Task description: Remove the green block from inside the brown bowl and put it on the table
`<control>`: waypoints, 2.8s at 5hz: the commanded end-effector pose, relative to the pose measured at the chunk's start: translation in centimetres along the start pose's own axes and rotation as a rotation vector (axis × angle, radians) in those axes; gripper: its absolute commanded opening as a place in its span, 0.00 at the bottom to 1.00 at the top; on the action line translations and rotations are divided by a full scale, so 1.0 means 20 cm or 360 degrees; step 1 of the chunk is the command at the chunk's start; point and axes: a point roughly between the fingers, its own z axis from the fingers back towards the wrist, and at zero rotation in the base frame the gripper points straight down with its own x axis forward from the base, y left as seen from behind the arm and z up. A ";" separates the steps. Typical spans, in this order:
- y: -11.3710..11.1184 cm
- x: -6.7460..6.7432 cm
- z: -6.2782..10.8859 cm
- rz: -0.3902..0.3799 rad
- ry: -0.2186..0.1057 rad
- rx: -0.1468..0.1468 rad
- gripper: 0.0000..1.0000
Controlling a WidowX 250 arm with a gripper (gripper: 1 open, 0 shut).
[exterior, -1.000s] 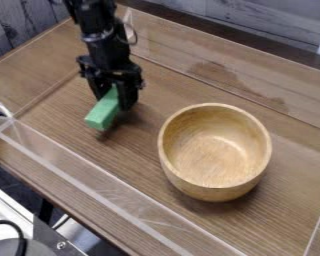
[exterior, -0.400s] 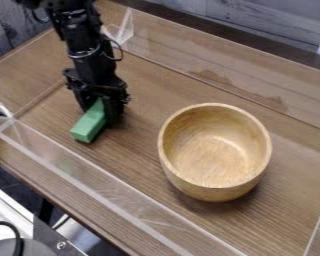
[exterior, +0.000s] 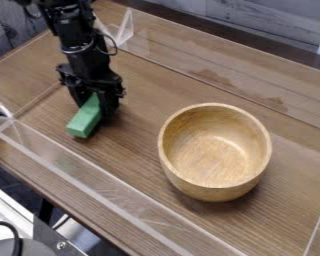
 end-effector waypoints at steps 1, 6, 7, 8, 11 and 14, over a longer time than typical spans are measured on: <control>0.02 0.03 0.11 0.0007 -0.0099 0.0064 0.00; 0.09 0.01 0.05 0.0189 -0.0101 0.0060 0.00; 0.10 0.00 0.01 0.0161 -0.0162 0.0076 0.00; 0.10 -0.01 0.00 0.0138 -0.0232 0.0089 0.00; 0.00 -0.02 0.11 0.0200 -0.0395 0.0158 0.00; -0.01 -0.03 0.08 0.0315 -0.0405 0.0044 0.00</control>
